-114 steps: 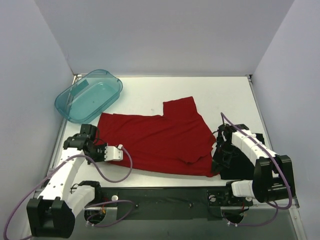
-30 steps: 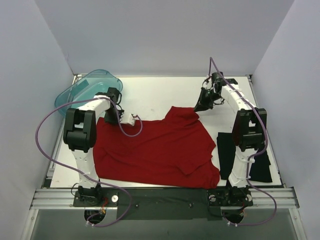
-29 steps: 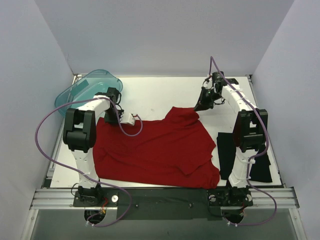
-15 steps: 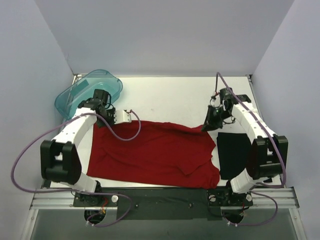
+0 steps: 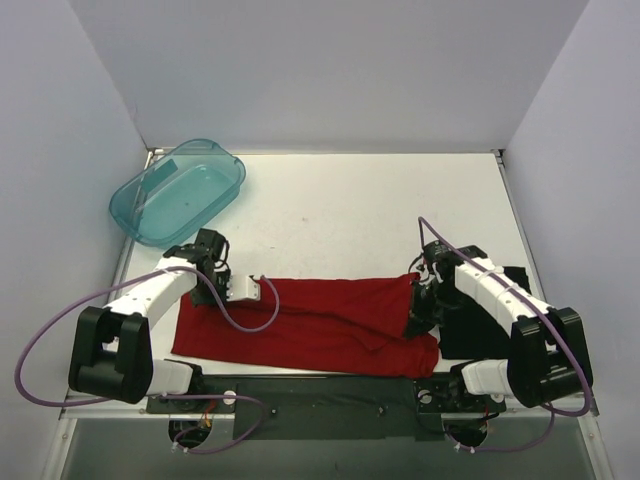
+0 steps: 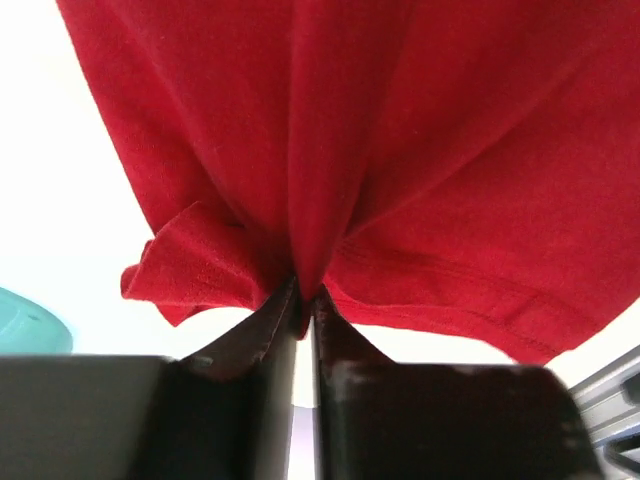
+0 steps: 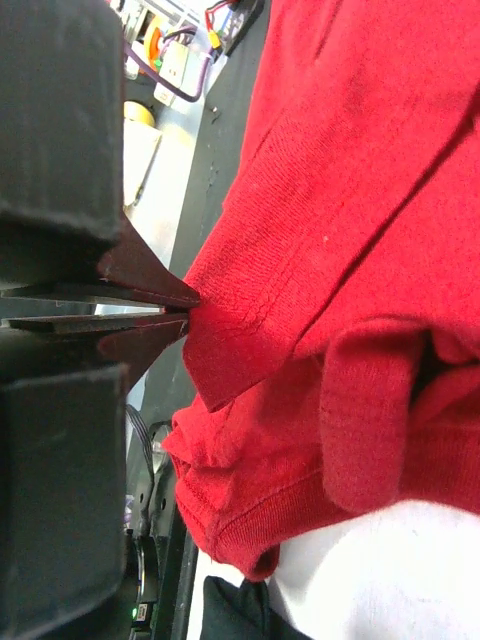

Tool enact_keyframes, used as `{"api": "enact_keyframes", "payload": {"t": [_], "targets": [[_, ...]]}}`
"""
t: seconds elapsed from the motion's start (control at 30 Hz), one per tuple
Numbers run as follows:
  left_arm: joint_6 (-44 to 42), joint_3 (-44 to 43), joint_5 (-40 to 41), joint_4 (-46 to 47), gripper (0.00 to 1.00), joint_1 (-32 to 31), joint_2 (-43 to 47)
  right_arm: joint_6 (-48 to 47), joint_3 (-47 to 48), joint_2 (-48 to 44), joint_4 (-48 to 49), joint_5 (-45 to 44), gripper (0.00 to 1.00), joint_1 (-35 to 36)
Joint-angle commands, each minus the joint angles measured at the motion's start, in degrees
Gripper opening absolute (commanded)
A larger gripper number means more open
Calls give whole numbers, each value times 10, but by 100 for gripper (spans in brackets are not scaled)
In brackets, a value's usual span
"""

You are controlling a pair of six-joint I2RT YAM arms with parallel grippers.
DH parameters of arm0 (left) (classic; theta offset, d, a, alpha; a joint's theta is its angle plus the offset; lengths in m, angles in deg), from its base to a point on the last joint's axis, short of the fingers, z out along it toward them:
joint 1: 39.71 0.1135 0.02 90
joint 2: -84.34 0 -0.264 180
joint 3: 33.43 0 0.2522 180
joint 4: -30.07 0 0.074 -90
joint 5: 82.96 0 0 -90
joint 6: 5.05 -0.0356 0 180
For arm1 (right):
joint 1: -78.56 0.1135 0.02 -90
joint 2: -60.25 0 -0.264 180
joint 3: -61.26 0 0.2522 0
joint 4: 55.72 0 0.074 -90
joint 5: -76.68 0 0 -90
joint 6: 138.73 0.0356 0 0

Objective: Fold and stack the t-shirts
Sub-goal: Fold the other side of the tshirt into a rectangle

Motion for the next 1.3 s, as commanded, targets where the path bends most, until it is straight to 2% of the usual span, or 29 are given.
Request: {"api": "enact_keyframes", "payload": {"t": [0.0, 0.07, 0.17, 0.23, 0.3, 0.33, 0.43, 0.5, 0.57, 0.6, 0.63, 0.67, 0.7, 0.73, 0.77, 0.93, 1.0, 1.07, 1.1, 1.17, 1.2, 1.27], "targets": [[-47, -40, -14, -84, 42, 0, 2, 16, -18, 1, -12, -28, 0, 3], [-78, -68, -48, -181, 47, 0, -2, 11, -15, 5, -12, -36, 0, 3], [-131, -131, -88, -380, 47, 1, -20, 7, -13, 9, -13, -41, 0, 3], [-138, -140, -67, -422, 47, 1, -29, 6, -12, 8, -12, -43, 0, 3], [-145, -145, -45, -415, 47, 6, -35, 3, -11, 8, -12, -46, 0, 3], [-137, -169, -57, -370, 47, 19, -38, 2, -10, 7, -12, -48, 0, 3], [-4, -246, -156, -252, 47, 42, -78, -3, -6, 13, -12, -49, 0, 3], [15, -300, -179, -257, 48, 45, -118, -4, -6, 14, -13, -51, 0, 3], [-10, -314, -172, -285, 49, 49, -144, -3, -6, 12, -12, -53, 0, 3], [-26, -297, -163, -300, 51, 56, -148, -2, -6, 11, -12, -55, 0, 3], [-62, -280, -138, -305, 58, 64, -147, 0, -6, 9, -12, -56, 0, 3], [-71, -241, -118, -294, 60, 73, -138, 2, -5, 8, -12, -58, 0, 3], [-83, -223, -88, -287, 66, 75, -132, 8, -4, 5, -11, -58, 0, 3], [-89, -186, -74, -278, 67, 76, -114, 11, -3, 3, -12, -57, 0, 4], [-93, -171, -69, -270, 75, 77, -101, 18, 1, -2, -12, -56, 0, 4], [-49, -80, -79, -146, 77, 64, -48, 38, 32, -41, -47, -56, 0, 16], [-25, -64, -77, -105, 74, 64, -51, 41, 41, -55, -77, -60, 0, 26], [-7, -47, -72, -69, 63, 64, -52, 47, 53, -69, -105, -61, 0, 35], [-4, -38, -71, -52, 50, 64, -53, 54, 55, -75, -120, -61, 0, 42], [0, -28, -62, -40, 37, 64, -57, 63, 64, -90, -141, -60, 0, 55], [-1, -28, -58, -39, 34, 64, -59, 67, 72, -100, -148, -60, 0, 58], [2, -26, -53, -38, 19, 64, -63, 73, 80, -112, -165, -58, 0, 70]]}}
